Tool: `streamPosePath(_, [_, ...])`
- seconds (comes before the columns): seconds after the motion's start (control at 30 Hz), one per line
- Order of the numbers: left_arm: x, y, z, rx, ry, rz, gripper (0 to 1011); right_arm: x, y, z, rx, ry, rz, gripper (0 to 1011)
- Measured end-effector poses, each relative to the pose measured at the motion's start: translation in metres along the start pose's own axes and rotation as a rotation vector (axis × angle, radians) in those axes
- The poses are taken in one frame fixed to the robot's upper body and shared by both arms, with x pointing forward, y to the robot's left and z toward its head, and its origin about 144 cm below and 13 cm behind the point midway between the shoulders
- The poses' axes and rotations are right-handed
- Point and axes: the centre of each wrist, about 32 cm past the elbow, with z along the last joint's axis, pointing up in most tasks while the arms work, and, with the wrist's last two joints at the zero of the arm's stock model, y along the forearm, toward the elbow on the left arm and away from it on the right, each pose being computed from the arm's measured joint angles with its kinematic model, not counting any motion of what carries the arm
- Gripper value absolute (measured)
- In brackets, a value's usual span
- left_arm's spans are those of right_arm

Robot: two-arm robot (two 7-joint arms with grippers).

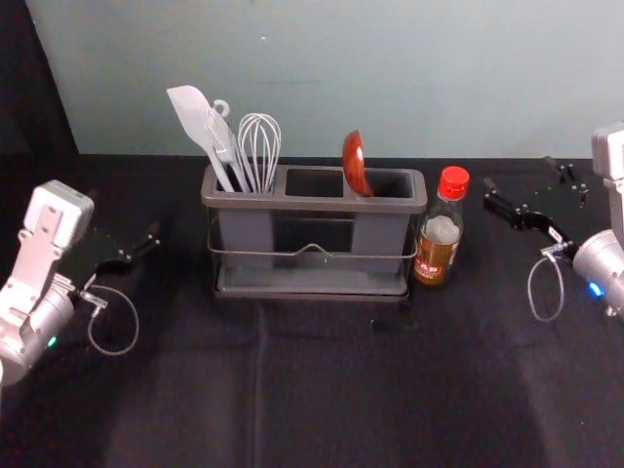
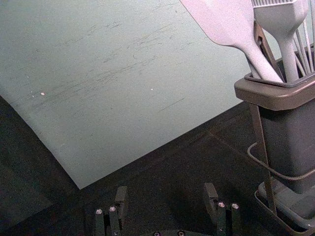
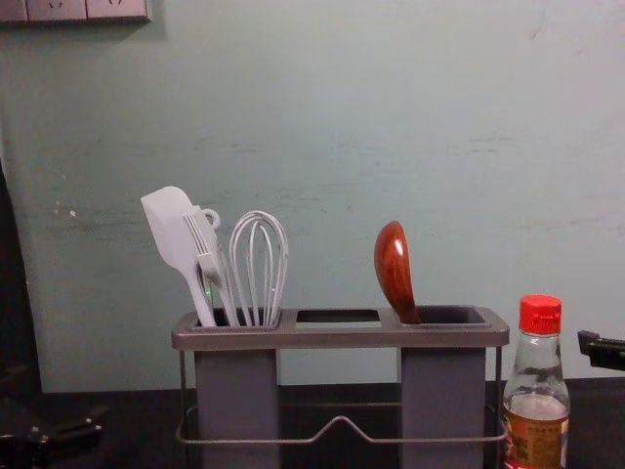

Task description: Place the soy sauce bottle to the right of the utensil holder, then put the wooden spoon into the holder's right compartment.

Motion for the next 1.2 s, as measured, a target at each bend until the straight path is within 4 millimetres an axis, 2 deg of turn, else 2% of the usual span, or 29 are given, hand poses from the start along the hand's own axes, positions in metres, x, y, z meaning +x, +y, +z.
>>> streamPosePath(1.2, [0.0000,0.0000,0.0000,0.000,0.000,0.000,1000,0.0000,0.0000,0.0000,0.000,0.000,0.001,1002])
